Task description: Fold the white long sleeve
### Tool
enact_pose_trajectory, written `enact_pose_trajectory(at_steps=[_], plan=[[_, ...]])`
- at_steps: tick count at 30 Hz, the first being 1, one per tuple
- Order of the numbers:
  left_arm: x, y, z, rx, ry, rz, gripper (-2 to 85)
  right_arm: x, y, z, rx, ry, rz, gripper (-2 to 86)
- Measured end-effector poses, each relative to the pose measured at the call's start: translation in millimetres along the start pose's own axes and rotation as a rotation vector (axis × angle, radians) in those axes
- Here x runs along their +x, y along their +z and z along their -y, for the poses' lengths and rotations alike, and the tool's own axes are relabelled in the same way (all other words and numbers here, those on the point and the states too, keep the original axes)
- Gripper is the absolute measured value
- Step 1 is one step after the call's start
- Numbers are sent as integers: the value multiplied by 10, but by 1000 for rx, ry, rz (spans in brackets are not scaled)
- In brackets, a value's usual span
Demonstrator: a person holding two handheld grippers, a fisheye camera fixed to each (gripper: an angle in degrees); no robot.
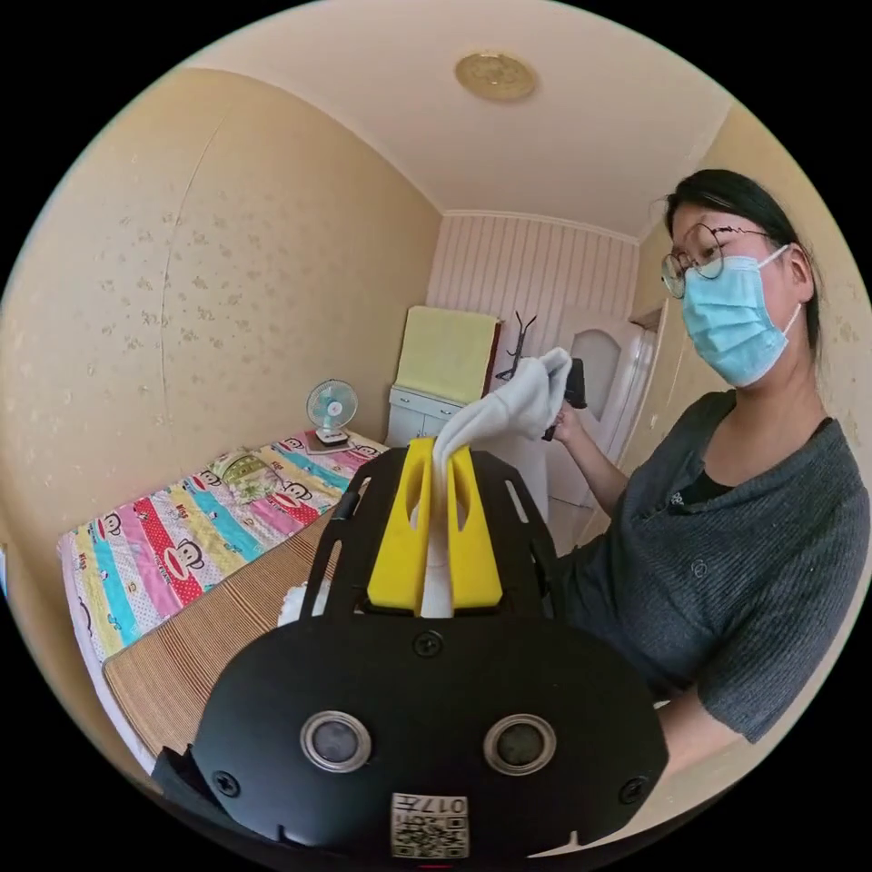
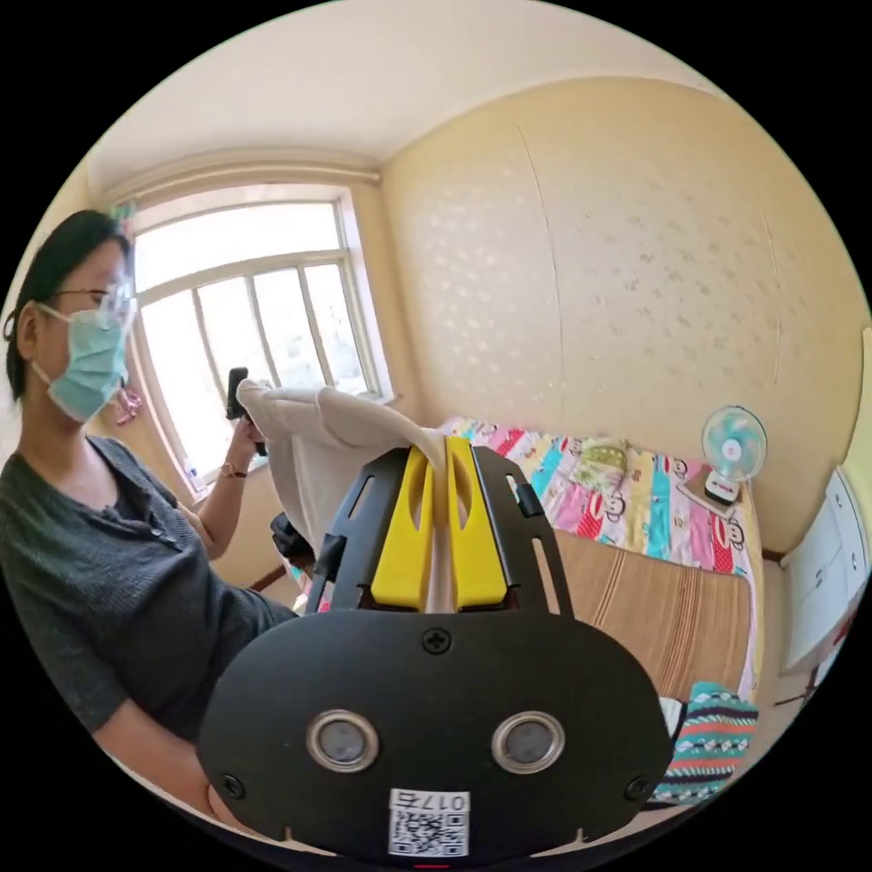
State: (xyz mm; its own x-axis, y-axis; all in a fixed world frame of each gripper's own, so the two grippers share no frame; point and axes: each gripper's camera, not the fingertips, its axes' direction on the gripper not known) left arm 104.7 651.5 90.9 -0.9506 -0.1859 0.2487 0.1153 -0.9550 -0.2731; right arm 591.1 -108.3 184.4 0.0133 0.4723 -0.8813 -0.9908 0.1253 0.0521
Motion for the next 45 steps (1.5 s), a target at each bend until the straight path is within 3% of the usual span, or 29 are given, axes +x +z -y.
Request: enact_pose_trajectory(at_steps=[5, 8, 10, 14, 19, 25, 28, 31, 36, 38, 40, 42, 45], plan=[[-1808, 1278, 806, -289, -379, 215, 47, 1685, 2199, 213, -431, 215, -217, 31], [-3043, 1893, 585, -415, -621, 450, 65, 2256, 3142, -302, -552, 388, -417, 26], [-3450, 1923, 226, -482, -754, 600, 69, 2358, 3537, -735, -608, 437, -384, 23], [-3580, 1930, -911, -416, -931, 398, 61, 2283, 4414, -2136, -810, 417, -216, 12], [-3245, 2697, -2253, -732, -982, 274, 62, 2181, 5227, -3900, -1189, 379, -185, 7], [-2872, 3371, -3040, -920, -971, 216, 58, 2413, 5441, -5144, -1345, 450, -133, 5], [-2695, 3412, -3439, -1108, -951, 226, 21, 2365, 5006, -5342, -1175, 501, -222, 5], [-2409, 2886, -3451, -1047, -870, 243, 2, 2226, 4571, -5614, -1135, 612, -166, 5], [-2287, 1612, -3775, -1110, -1135, 227, -2, 1701, 4119, -6051, -1288, 622, -22, 5], [-2280, 1081, -3961, -1055, -1322, 208, 2, 1433, 3952, -6088, -1355, 555, 15, 4], [-2251, 456, -4170, -868, -1602, 194, 10, 1365, 3742, -6047, -1329, 564, 27, 4], [-2105, -291, -4464, -314, -1909, 54, 55, 1397, 3545, -6026, -1314, 603, 54, 4], [-1821, -696, -4892, 189, -2216, -49, 147, 1576, 3235, -5966, -1302, 657, 55, 4]])
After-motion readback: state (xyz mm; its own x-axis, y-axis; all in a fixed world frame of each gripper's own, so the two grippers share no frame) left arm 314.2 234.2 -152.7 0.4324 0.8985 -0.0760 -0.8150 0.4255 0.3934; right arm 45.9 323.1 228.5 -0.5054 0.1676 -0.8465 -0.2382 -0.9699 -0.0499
